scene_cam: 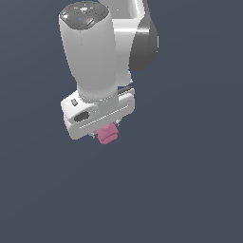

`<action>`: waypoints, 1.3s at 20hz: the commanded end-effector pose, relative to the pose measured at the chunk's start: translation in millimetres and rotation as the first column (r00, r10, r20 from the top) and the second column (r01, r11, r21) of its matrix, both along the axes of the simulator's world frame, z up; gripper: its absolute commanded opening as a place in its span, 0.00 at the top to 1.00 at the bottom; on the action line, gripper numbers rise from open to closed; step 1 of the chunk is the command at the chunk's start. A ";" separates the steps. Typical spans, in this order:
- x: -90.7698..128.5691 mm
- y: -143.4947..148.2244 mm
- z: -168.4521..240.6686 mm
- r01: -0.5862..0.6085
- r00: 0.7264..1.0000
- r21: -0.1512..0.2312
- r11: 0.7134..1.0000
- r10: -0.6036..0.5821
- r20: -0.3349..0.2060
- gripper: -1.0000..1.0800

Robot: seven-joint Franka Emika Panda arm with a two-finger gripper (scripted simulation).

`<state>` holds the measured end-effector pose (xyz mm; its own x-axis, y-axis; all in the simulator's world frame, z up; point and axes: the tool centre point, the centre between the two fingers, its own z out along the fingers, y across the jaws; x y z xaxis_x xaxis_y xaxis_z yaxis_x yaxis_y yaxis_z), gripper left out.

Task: Pick up the object and move it to a goal position.

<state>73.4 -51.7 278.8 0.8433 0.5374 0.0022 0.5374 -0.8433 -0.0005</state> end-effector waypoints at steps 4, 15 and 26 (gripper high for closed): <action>14.7 -9.6 32.4 0.000 1.000 0.000 1.000 0.000 -0.001 1.00; 37.5 -23.9 79.1 0.000 1.000 -0.001 1.000 0.000 -0.001 1.00; 51.4 -31.9 105.6 0.000 1.000 -0.001 1.000 0.000 -0.001 1.00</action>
